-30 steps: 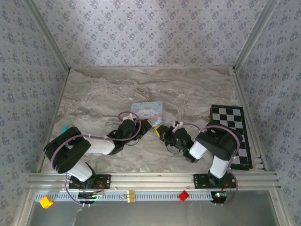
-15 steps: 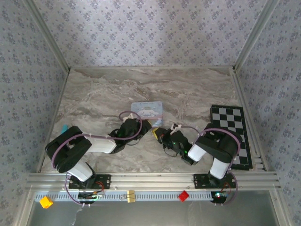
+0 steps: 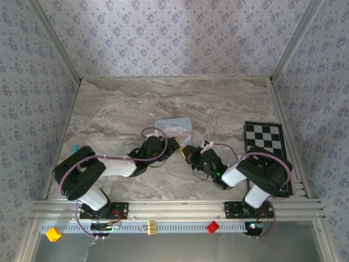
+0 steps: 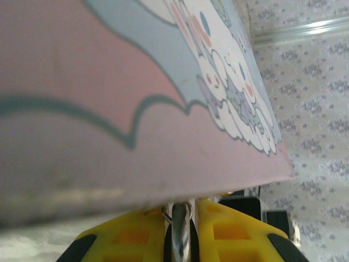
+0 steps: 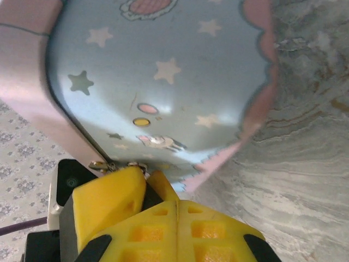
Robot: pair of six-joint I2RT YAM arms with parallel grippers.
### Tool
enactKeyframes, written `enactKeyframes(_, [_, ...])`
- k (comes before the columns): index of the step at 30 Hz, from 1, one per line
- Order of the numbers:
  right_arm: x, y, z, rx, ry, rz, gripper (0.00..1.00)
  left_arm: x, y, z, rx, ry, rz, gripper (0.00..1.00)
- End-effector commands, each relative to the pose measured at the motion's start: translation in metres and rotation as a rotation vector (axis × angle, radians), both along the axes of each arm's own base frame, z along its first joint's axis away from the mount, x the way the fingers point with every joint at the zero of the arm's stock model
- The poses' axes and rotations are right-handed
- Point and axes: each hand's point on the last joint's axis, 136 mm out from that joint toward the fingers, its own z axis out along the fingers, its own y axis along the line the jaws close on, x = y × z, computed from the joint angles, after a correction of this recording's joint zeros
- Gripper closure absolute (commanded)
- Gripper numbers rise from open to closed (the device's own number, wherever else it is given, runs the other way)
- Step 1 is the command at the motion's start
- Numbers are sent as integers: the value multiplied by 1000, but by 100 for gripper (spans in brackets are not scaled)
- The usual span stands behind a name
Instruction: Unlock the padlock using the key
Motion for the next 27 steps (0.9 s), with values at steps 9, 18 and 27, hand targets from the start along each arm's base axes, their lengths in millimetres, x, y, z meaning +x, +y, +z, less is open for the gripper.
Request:
enactKeyframes(9, [-2, 15, 25, 17, -84, 80, 100, -32, -47, 39, -89, -35, -181, 100])
enactKeyframes(18, [-19, -17, 9, -233, -129, 157, 57, -6, -10, 18, 22, 21, -90, 100])
enactKeyframes(27, [-36, -91, 50, -849, -350, 197, 20, 4, 34, -9, 194, 126, -18, 100])
